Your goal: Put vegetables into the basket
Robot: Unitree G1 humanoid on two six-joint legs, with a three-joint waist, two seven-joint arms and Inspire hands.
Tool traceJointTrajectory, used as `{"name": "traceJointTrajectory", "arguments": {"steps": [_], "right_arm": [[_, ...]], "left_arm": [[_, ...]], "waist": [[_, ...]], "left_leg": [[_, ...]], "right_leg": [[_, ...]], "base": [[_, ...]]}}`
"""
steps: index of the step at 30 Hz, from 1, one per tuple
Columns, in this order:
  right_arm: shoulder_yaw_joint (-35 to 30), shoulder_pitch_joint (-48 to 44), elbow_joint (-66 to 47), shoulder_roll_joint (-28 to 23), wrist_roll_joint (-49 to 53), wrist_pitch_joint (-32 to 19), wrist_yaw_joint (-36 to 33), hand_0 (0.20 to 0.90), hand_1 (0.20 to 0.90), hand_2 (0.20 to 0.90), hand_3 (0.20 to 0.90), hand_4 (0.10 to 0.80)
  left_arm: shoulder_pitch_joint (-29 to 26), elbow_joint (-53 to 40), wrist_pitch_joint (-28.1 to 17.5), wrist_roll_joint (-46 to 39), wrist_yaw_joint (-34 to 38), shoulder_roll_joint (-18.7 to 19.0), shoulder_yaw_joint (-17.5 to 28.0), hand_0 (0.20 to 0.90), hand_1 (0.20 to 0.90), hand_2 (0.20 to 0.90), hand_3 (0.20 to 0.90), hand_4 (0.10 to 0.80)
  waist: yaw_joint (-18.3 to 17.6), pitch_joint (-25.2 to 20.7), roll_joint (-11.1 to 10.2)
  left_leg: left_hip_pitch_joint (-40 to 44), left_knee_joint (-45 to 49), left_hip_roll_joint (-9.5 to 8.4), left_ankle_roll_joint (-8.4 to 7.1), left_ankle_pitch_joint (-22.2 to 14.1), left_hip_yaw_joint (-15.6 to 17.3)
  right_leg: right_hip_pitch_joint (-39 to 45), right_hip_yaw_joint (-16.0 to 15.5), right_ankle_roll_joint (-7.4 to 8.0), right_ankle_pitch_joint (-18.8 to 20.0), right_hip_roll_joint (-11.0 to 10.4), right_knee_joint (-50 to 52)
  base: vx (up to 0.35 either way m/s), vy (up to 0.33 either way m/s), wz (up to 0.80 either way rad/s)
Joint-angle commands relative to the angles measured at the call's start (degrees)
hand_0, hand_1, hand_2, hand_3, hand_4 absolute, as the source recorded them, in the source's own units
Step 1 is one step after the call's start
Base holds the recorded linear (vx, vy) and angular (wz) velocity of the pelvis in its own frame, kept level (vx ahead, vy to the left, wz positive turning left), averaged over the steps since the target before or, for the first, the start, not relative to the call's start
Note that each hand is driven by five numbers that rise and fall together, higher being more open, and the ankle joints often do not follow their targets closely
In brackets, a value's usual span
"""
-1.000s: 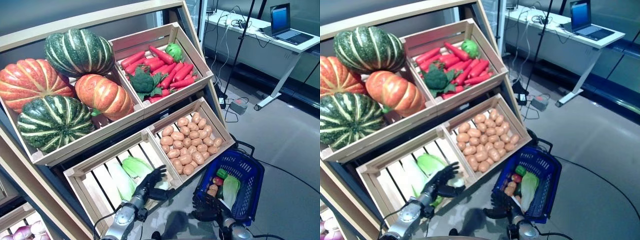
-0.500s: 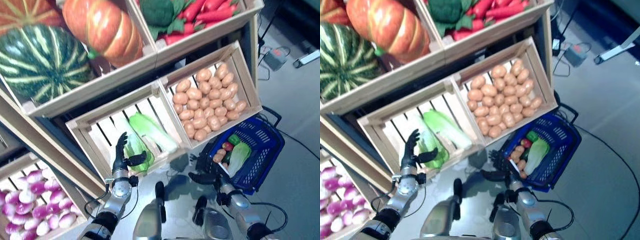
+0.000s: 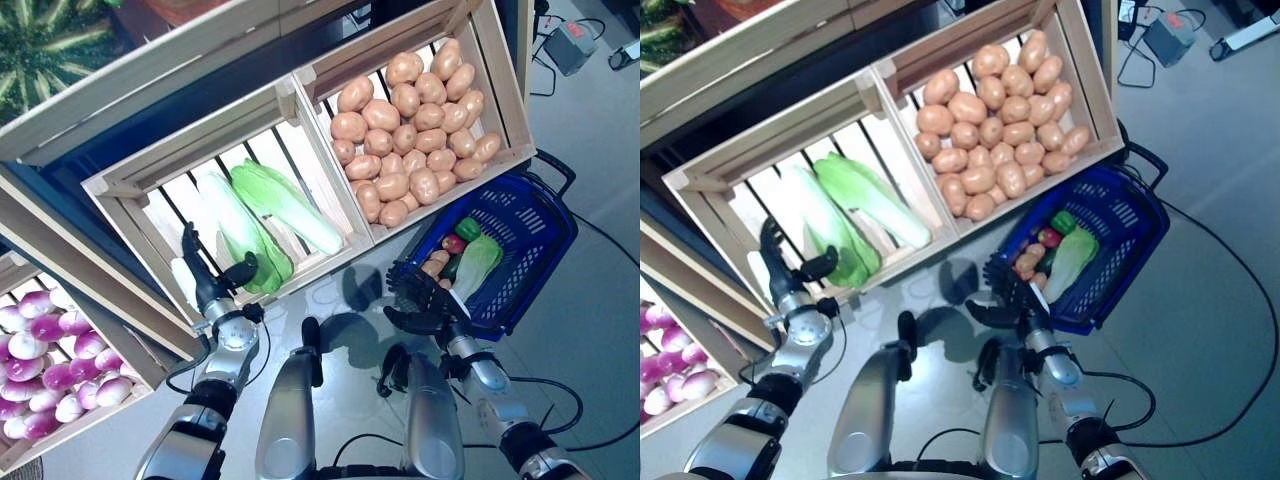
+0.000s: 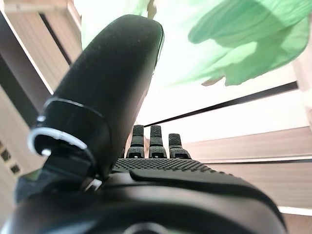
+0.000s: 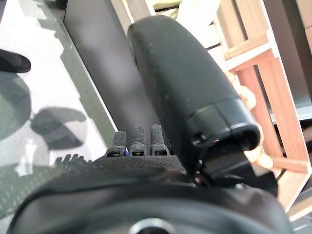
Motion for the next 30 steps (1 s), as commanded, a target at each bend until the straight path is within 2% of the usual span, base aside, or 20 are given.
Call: {"name": "traceJointTrajectory", "arguments": {"steps": [1,10,20,30], "right_arm": [[0.5,-1.3,-5.1,0.2,2.9,-2.6,-1.9,0.9,0.9,0.9,0.9,0.8],[1.2,-2.8,-5.9,-0.6,1.8,-0.1,-3.9,0.9,0.9,0.9,0.9,0.8],[1.8,-5.9,-5.7,-1.7,1.8,1.5,-5.9,0.9,0.9,0.9,0.9,0.8],[2.3,-7.2,-5.8,-1.5,2.2,0.3,-7.4,0.9,0.9,0.9,0.9,0.8]], "left_arm": [[-3.6,-1.5,-3.1,-2.5,2.4,4.5,2.9,0.9,0.9,0.9,0.9,0.8],[-9.5,0.7,-0.1,-13.3,-1.3,7.5,4.9,0.9,0.9,0.9,0.9,0.8],[-14.9,4.2,3.3,-15.7,-2.3,9.4,3.4,0.9,0.9,0.9,0.9,0.8],[-18.7,9.7,6.6,-20.5,-4.0,8.7,2.8,0.9,0.9,0.9,0.9,0.8]], "waist": [[-1.7,-0.2,-1.6],[-3.0,0.6,-1.4],[-3.7,0.7,-1.7],[-4.4,0.7,-2.6]], "left_leg": [[0.0,12.7,-0.46,0.46,-14.1,3.1],[-3.0,16.1,0.08,1.05,-16.3,3.9],[-7.8,18.2,0.89,1.51,-17.3,4.3],[-12.0,19.2,1.56,1.93,-18.2,4.4]], "right_leg": [[0.2,0.7,-1.02,1.8,0.7,0.0],[-4.4,2.6,-0.54,1.0,0.1,4.1],[-10.5,3.8,-0.27,1.0,0.4,6.4],[-15.3,4.5,0.23,1.1,0.9,7.7]], "base": [[0.025,0.067,0.03],[0.005,0.056,-0.04],[-0.016,0.048,-0.01],[-0.01,0.009,-0.02]]}}
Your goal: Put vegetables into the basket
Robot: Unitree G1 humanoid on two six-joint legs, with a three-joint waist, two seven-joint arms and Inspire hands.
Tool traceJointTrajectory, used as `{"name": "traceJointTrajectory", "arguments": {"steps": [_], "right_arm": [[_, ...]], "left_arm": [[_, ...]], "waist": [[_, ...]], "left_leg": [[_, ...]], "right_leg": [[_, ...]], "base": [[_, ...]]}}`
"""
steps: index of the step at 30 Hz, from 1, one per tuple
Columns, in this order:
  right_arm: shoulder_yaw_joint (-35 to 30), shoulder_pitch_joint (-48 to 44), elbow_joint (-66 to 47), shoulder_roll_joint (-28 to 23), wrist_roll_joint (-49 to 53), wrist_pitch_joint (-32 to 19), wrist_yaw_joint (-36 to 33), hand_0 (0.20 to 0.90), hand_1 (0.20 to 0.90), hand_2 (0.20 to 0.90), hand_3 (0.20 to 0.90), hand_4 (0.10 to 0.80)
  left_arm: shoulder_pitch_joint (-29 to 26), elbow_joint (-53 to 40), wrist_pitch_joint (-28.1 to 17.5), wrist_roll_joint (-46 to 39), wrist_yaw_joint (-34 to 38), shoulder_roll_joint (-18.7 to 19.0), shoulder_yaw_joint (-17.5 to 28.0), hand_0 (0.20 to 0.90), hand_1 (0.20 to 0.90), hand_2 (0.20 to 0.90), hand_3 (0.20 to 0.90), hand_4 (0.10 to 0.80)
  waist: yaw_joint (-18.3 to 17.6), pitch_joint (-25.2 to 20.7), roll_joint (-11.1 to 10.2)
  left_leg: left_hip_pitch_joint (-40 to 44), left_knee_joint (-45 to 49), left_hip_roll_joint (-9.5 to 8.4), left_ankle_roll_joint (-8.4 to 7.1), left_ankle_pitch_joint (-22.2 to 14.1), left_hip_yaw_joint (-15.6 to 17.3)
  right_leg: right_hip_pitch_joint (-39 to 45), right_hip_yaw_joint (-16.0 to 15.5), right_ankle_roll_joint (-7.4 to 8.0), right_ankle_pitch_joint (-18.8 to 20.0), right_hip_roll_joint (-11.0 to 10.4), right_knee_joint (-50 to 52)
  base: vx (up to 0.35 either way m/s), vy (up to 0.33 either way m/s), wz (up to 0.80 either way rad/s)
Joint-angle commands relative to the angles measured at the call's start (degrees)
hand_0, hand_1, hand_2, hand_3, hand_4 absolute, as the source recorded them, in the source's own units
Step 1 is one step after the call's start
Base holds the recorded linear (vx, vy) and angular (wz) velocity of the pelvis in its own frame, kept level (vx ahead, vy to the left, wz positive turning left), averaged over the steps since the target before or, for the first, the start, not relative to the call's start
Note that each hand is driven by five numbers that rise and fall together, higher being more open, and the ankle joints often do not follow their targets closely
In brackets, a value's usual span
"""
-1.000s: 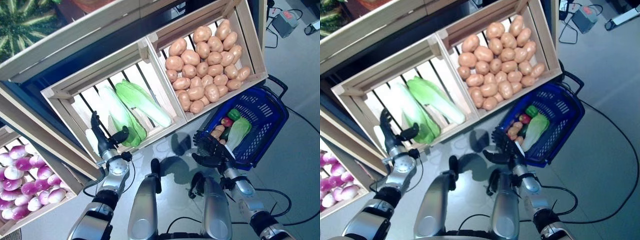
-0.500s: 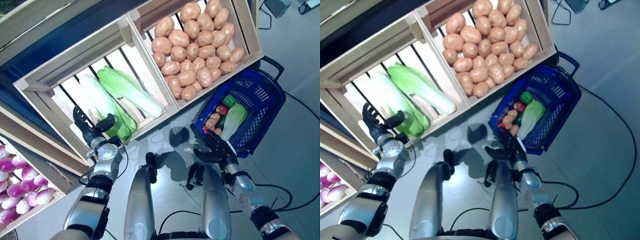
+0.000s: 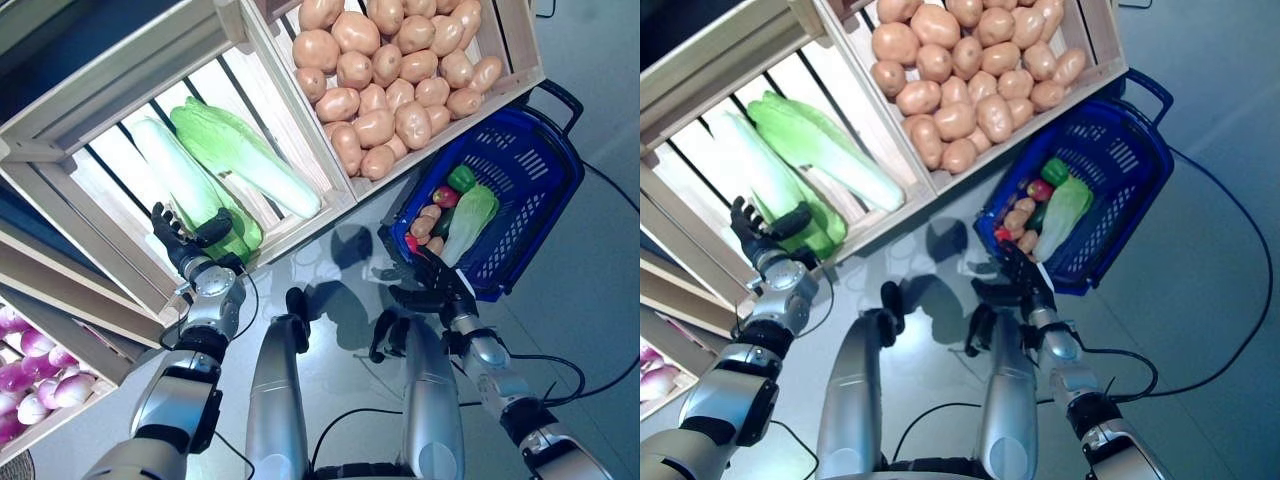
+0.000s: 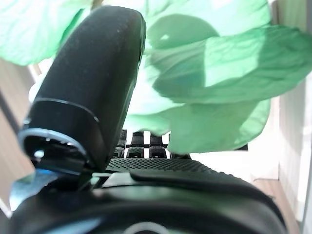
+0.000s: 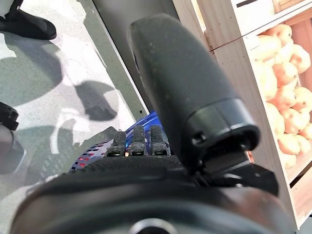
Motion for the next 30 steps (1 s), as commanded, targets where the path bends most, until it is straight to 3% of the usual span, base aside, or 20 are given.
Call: {"name": "traceJointTrajectory", "arguments": {"steps": [1,14,18,19,20,30], "right_arm": [[2.0,-1.0,-6.0,0.0,2.4,-3.9,-2.8,0.9,0.9,0.9,0.9,0.8],[2.9,-4.3,-7.2,0.0,1.6,-4.3,-8.2,0.9,0.9,0.9,0.9,0.8],[3.0,-4.5,-8.2,-0.3,1.4,-4.2,-9.1,0.9,0.9,0.9,0.9,0.8],[3.1,-4.5,-8.2,-0.3,1.4,-4.3,-9.2,0.9,0.9,0.9,0.9,0.8],[3.1,-4.5,-8.0,-0.3,1.5,-4.6,-9.2,0.9,0.9,0.9,0.9,0.8],[3.1,-5.5,-7.0,0.7,0.8,-5.9,-8.7,0.9,0.9,0.9,0.9,0.8]], "left_arm": [[-3.7,2.2,-0.4,-2.1,-1.0,5.3,-0.2,0.9,0.9,0.9,0.9,0.8],[-7.4,11.6,8.2,-2.4,-4.2,6.2,-2.3,0.9,0.9,0.9,0.9,0.8],[-8.5,12.3,7.6,-4.2,-5.7,5.9,-3.0,0.9,0.9,0.9,0.9,0.8],[-8.4,12.2,6.5,-4.3,-6.0,5.9,-3.0,0.366,0.366,0.366,0.366,0.444],[-8.4,11.8,5.2,-4.4,-6.2,5.8,-3.0,0.3,0.3,0.3,0.3,0.4],[-7.4,8.8,2.9,-3.5,-4.5,5.2,-2.7,0.3,0.3,0.3,0.3,0.4]], "waist": [[-1.7,-0.3,-1.4],[-2.5,-0.3,-2.1],[-2.9,-0.3,-2.3],[-3.0,-0.3,-2.3],[-3.0,-0.3,-2.3],[-2.5,-0.3,-1.8]], "left_leg": [[5.1,4.2,-1.11,1.39,-13.5,4.5],[0.6,5.7,0.02,1.49,-13.7,4.8],[-1.0,5.9,0.07,1.56,-13.5,4.8],[-1.3,6.1,0.12,1.53,-13.6,4.9],[-1.4,6.1,0.16,1.56,-13.7,4.9],[1.9,4.9,0.24,1.23,-13.5,5.5]], "right_leg": [[0.3,2.2,1.2,2.9,0.7,-3.2],[-4.4,2.7,1.06,3.4,1.4,-2.4],[-6.2,2.9,1.13,3.8,1.8,-2.2],[-6.5,3.0,1.14,3.7,1.8,-2.0],[-6.6,3.0,1.14,3.6,1.8,-1.9],[-3.5,2.7,1.26,3.6,1.9,-3.0]], "base": [[-0.016,-0.001,-0.05],[-0.003,0.001,0.0],[-0.041,0.012,-0.04],[-0.035,0.003,-0.04],[0.0,0.0,0.0],[-0.029,-0.014,0.01]]}}
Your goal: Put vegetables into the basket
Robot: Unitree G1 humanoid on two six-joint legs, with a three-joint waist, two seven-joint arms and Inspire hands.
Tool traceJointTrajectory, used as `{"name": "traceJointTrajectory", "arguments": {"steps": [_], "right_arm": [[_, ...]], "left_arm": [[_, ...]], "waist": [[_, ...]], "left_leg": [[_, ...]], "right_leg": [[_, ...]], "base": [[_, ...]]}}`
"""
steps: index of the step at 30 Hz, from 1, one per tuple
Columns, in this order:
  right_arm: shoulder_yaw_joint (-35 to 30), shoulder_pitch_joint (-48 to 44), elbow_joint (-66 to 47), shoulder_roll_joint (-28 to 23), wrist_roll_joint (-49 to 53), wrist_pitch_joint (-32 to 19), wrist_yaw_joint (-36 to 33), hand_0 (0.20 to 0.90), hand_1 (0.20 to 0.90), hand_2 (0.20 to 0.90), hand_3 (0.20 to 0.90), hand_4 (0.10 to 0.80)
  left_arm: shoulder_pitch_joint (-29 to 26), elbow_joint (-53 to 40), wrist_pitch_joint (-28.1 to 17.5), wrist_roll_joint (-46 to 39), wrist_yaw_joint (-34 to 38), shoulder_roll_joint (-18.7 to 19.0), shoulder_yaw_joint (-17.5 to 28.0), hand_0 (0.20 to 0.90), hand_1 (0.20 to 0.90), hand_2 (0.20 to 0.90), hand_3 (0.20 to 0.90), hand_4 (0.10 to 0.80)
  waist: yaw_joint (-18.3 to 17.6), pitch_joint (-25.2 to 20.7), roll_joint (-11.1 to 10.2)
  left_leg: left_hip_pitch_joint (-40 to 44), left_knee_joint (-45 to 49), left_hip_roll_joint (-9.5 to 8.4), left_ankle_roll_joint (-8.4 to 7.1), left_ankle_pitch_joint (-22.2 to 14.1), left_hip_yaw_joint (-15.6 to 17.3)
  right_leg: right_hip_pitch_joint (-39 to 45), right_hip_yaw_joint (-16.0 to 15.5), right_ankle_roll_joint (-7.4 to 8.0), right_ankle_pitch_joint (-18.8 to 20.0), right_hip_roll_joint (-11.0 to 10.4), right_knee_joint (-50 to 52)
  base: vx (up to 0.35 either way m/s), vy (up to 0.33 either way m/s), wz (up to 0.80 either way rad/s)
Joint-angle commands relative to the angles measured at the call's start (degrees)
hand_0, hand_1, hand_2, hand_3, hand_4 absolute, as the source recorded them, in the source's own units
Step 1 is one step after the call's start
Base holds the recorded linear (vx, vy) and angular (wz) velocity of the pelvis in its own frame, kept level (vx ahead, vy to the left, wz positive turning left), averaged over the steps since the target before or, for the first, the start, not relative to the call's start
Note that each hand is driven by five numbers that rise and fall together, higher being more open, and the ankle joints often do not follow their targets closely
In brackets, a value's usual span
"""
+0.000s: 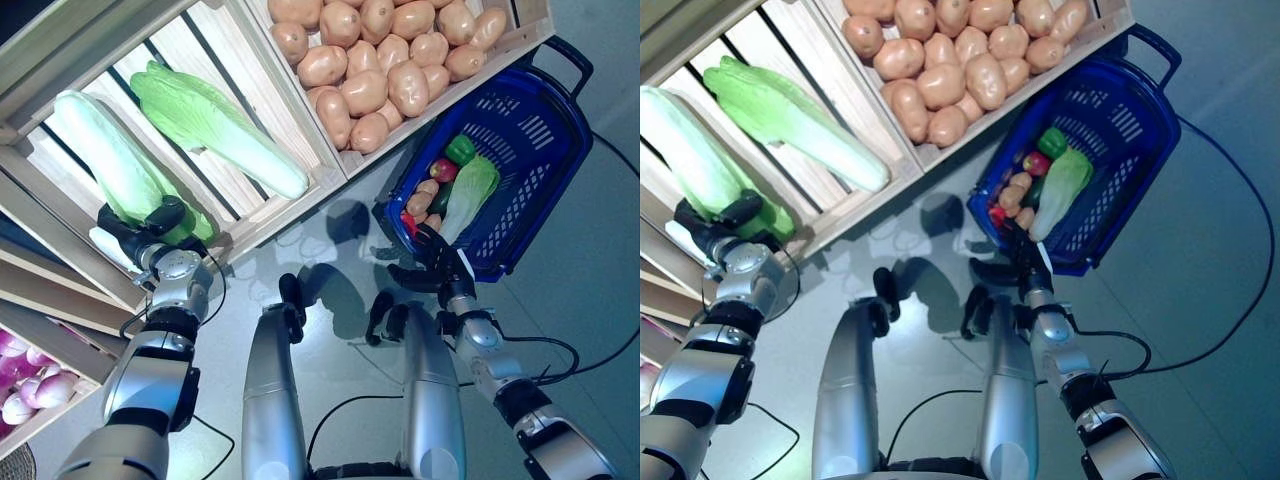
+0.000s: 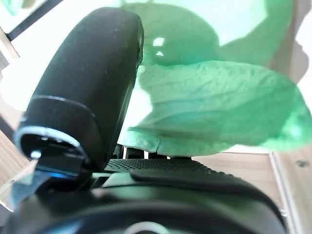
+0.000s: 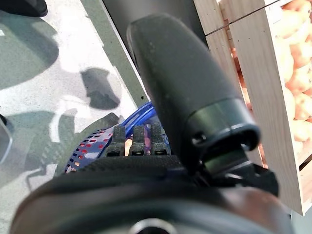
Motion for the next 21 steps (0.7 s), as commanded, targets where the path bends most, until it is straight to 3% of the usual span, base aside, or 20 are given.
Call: {"name": "traceJointTrajectory", "arguments": {"steps": [1,7,13,18,21], "right_arm": [[1.0,-0.8,-6.2,0.6,0.8,-6.0,-2.0,0.9,0.9,0.9,0.9,0.8],[0.3,2.0,-6.7,1.4,0.3,-7.3,-1.4,0.9,0.9,0.9,0.9,0.8],[-1.2,6.0,-8.2,1.7,-0.3,-7.7,-0.1,0.9,0.9,0.9,0.9,0.8],[-3.7,12.5,-9.5,3.7,0.5,-9.1,3.1,0.9,0.9,0.9,0.9,0.8],[-5.0,15.7,-11.1,5.2,0.0,-10.1,3.9,0.9,0.9,0.9,0.9,0.8]], "left_arm": [[-2.5,1.9,1.7,-0.9,-7.1,-3.1,-3.5,0.3,0.3,0.3,0.3,0.4],[2.2,-1.7,-3.0,0.7,-10.6,-4.0,-2.4,0.3,0.3,0.3,0.3,0.4],[8.7,-8.0,-6.8,7.3,-8.2,-4.1,-2.1,0.3,0.3,0.3,0.3,0.4],[18.1,-16.5,-13.5,8.4,-9.2,-8.0,-1.0,0.3,0.3,0.3,0.3,0.4],[23.4,-21.2,-16.7,12.8,-6.9,-10.7,-1.4,0.3,0.3,0.3,0.3,0.4]], "waist": [[-1.5,-0.3,-1.2],[-0.9,-0.3,-0.6],[-0.2,-1.3,0.2],[0.9,-5.9,1.2],[1.7,-8.6,1.7]], "left_leg": [[8.6,1.6,-0.97,0.95,-12.7,5.2],[18.3,-3.6,-1.67,0.96,-11.1,5.7],[28.2,-8.0,-2.81,1.4,-10.5,5.8],[37.3,-14.3,-4.47,2.15,-9.4,6.0],[43.0,-19.5,-5.82,2.33,-8.1,5.6]], "right_leg": [[3.9,1.7,1.26,3.2,0.6,-4.7],[12.9,0.8,1.9,4.2,0.0,-9.4],[22.5,-0.8,2.39,4.9,-0.6,-13.9],[31.9,-3.5,3.05,5.8,-1.8,-19.6],[38.1,-4.7,3.9,7.3,-1.4,-24.7]], "base": [[0.0,0.0,0.0],[0.004,-0.008,-0.03],[0.03,0.005,-0.07],[0.096,0.011,-0.05],[0.13,-0.02,0.02]]}}
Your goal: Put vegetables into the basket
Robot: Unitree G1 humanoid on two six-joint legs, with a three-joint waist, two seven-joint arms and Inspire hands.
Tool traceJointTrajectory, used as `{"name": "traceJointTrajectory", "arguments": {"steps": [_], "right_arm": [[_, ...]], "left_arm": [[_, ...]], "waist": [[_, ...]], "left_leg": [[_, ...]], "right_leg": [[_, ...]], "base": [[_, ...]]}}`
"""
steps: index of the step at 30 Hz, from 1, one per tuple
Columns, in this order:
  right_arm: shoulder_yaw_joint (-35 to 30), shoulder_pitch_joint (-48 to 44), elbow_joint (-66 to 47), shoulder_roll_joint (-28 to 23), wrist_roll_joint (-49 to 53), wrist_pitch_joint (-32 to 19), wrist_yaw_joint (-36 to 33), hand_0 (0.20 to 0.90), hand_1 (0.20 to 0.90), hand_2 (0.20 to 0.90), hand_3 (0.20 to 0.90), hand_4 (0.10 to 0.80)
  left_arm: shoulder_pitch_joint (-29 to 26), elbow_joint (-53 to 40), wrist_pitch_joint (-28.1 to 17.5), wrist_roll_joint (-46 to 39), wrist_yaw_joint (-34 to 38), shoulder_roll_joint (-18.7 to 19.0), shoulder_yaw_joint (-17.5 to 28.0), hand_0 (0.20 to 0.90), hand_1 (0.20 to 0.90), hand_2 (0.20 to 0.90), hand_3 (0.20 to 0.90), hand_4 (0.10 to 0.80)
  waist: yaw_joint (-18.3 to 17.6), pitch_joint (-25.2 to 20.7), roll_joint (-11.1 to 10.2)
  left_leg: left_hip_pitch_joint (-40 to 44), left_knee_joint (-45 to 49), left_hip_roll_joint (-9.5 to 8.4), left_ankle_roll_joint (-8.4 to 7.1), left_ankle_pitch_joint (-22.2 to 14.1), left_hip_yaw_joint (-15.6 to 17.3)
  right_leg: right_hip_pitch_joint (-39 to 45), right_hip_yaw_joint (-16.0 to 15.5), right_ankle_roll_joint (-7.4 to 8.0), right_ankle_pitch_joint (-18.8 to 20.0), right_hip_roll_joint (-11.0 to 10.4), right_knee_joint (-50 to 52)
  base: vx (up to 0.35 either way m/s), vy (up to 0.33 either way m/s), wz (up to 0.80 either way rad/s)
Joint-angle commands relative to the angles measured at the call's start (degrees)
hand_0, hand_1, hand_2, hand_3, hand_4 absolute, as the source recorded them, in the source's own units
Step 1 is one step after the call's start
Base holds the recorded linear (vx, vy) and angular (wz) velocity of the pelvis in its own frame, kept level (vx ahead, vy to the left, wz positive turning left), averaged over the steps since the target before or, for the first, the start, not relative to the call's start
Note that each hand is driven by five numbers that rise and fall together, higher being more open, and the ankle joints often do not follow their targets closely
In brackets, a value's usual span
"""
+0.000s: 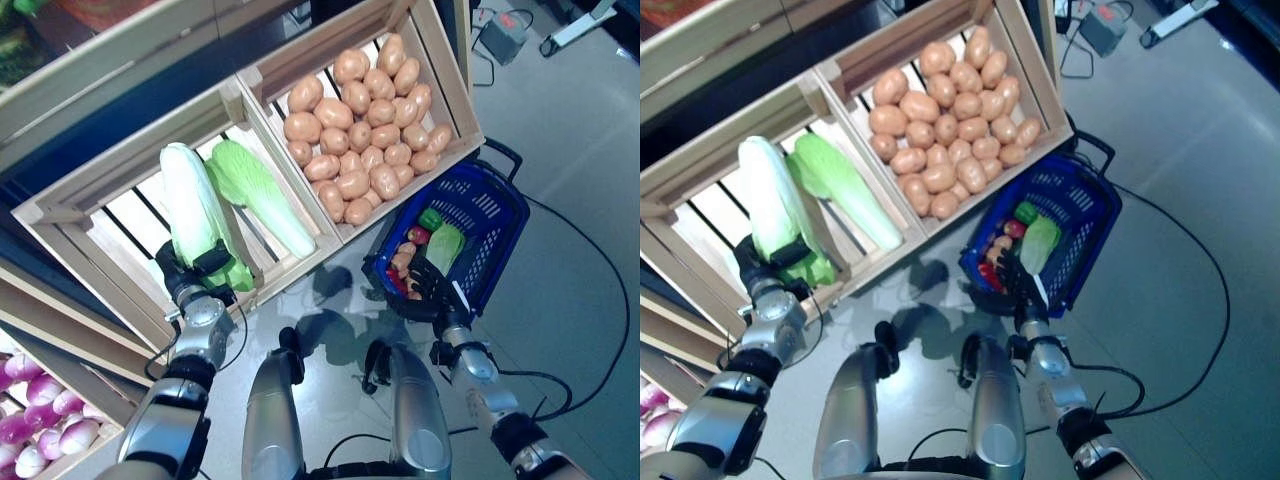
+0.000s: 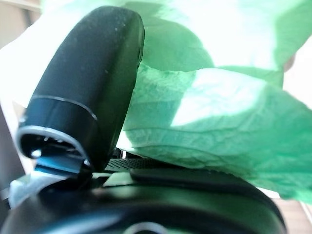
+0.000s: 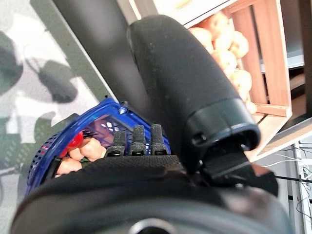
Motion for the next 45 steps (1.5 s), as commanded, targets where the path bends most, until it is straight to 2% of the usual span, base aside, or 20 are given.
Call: {"name": "traceJointTrajectory", "arguments": {"steps": [1,4,8,12,18,23,27,39,45], "right_arm": [[-4.2,3.0,-7.4,1.8,-0.1,-8.7,3.3,0.9,0.9,0.9,0.9,0.8],[-5.4,5.2,-9.9,3.3,-0.3,-7.8,4.5,0.9,0.9,0.9,0.9,0.8],[-7.5,6.6,-13.3,4.3,2.0,-7.7,5.6,0.9,0.9,0.9,0.9,0.8],[-9.8,5.7,-16.6,5.3,6.0,-8.7,6.5,0.9,0.9,0.9,0.9,0.8],[-11.5,3.2,-20.5,6.3,15.3,-8.9,10.8,0.9,0.9,0.9,0.9,0.8],[-13.7,-2.9,-21.9,6.2,20.2,-7.5,11.6,0.9,0.9,0.9,0.9,0.8],[-14.0,-6.9,-23.6,5.5,21.5,-2.7,12.4,0.9,0.9,0.9,0.9,0.8],[-11.7,-9.7,-25.7,6.6,24.0,1.0,14.1,0.9,0.9,0.9,0.9,0.8],[-10.1,-9.1,-25.6,6.3,20.2,4.1,13.3,0.9,0.9,0.9,0.9,0.8]], "left_arm": [[3.2,-7.6,-11.2,9.5,3.1,-2.0,-0.5,0.3,0.3,0.3,0.3,0.4],[7.2,-11.8,-11.4,14.7,2.0,-3.0,-0.3,0.3,0.3,0.3,0.3,0.4],[11.2,-19.5,-10.2,20.0,0.1,-1.2,-0.6,0.3,0.3,0.3,0.3,0.4],[13.3,-25.6,-10.3,25.3,-2.7,1.0,-1.2,0.3,0.3,0.3,0.3,0.4],[13.3,-30.6,-10.8,31.9,-6.9,3.3,-3.7,0.3,0.3,0.3,0.3,0.4],[10.0,-29.8,-10.7,37.1,-9.0,4.9,-7.8,0.3,0.3,0.3,0.3,0.4],[8.0,-29.4,-11.5,40.7,-10.7,5.8,-11.0,0.3,0.3,0.3,0.3,0.4],[5.2,-29.5,-13.8,49.4,-9.4,7.0,-17.3,0.3,0.3,0.3,0.3,0.4],[5.1,-29.5,-14.8,50.1,-7.8,7.6,-18.1,0.3,0.3,0.3,0.3,0.4]], "waist": [[1.7,-9.4,3.5],[2.2,-12.8,4.0],[2.9,-16.5,4.7],[3.7,-19.2,5.0],[4.7,-21.8,5.0],[5.0,-23.5,4.6],[4.6,-24.6,4.3],[4.0,-25.7,3.6],[3.7,-26.1,3.5]], "left_leg": [[10.8,-4.1,-3.88,2.33,-7.5,1.9],[16.8,-11.0,-4.74,2.0,-5.5,1.2],[23.3,-20.2,-5.53,1.16,-2.6,0.4],[27.5,-27.2,-6.02,0.91,-0.4,-0.6],[31.1,-34.2,-6.25,0.66,1.7,-0.6],[31.7,-34.7,-6.13,0.55,1.0,-0.2],[32.3,-34.7,-5.87,0.54,0.4,0.8],[33.5,-34.7,-5.44,0.63,-0.2,1.6],[33.7,-34.7,-5.32,0.65,-0.5,1.7]], "right_leg": [[6.2,-1.8,0.82,5.3,-0.3,-8.1],[13.5,-2.8,1.1,7.2,2.0,-16.6],[21.2,-3.9,1.01,9.6,4.8,-27.4],[25.8,-4.5,1.12,12.4,6.3,-34.7],[29.6,-6.0,1.8,15.7,7.4,-41.9],[31.4,-6.6,1.98,17.2,8.3,-45.5],[32.1,-5.9,1.78,17.6,8.9,-46.7],[32.8,-3.8,1.35,16.7,9.8,-46.7],[33.0,-3.0,1.37,16.3,9.9,-46.7]], "base": [[0.151,-0.031,0.06],[0.171,-0.05,0.08],[0.127,-0.058,0.08],[0.03,-0.058,0.13],[0.021,-0.054,0.1],[0.016,-0.066,-0.01],[0.037,-0.042,-0.13],[0.025,-0.022,-0.08],[0.026,-0.002,-0.05]]}}
